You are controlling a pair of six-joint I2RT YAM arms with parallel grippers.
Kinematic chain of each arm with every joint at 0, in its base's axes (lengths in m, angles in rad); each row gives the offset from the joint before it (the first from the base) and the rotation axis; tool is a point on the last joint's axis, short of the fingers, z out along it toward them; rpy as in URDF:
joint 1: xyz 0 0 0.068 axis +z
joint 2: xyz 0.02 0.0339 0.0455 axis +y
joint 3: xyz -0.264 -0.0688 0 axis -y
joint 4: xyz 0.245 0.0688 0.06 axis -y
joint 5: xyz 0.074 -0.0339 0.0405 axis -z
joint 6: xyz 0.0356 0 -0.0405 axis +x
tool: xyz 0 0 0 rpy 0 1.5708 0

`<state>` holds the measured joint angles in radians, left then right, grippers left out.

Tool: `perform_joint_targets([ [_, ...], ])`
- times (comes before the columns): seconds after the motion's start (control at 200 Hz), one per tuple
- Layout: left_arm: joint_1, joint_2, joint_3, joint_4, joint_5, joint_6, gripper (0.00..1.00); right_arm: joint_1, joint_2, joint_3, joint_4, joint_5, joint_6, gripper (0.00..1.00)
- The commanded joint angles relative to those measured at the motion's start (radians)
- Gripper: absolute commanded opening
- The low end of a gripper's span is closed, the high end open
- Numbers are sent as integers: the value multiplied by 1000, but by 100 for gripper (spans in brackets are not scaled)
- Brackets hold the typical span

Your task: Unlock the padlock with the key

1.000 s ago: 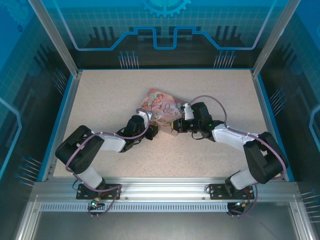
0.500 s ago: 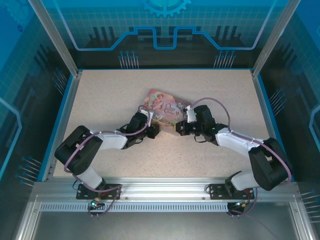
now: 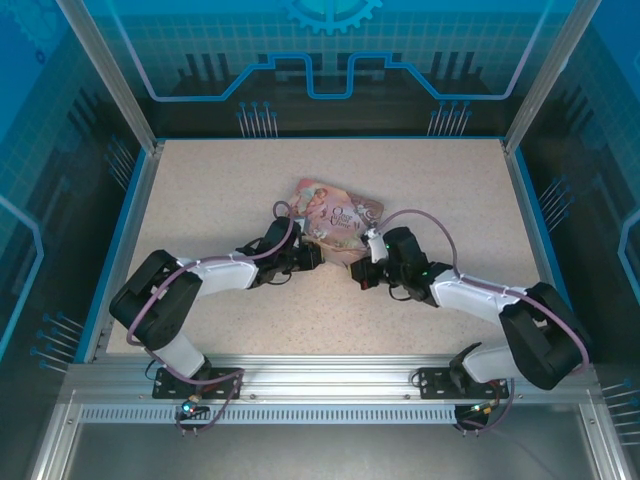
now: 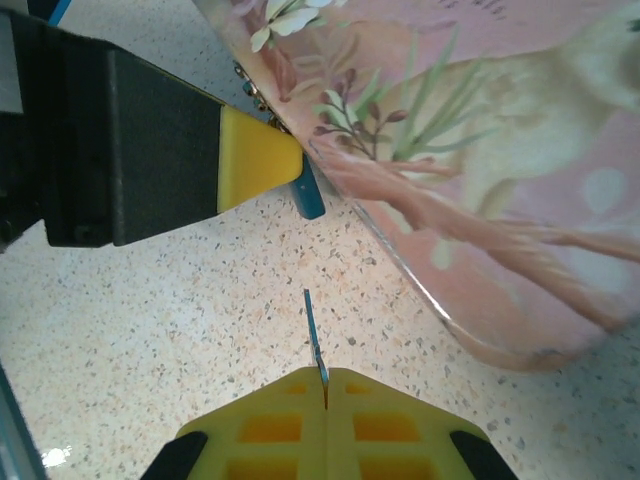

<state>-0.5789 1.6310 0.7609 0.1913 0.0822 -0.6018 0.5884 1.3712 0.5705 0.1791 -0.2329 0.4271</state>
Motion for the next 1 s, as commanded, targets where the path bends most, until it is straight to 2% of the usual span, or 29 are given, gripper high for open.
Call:
perform_joint_targets([
  [0.0,-7,-36,45,-7,56,-74,7,41,31,-13,86,51,-67,0],
  [0.14,-6,-36,47,3,71,-106,7,57,73,-33,184,52,-86,0],
  [0.385,-9,-34,55,3,77,-122,6,84,161,-35,217,54,-119,0],
  [0.64,-10,-40,54,-4,66,-122,6,92,245,-24,303,64,-80,0],
  [0.995,-12,-47,59,-13,64,-127,6,94,279,-30,367,83,-91,0],
])
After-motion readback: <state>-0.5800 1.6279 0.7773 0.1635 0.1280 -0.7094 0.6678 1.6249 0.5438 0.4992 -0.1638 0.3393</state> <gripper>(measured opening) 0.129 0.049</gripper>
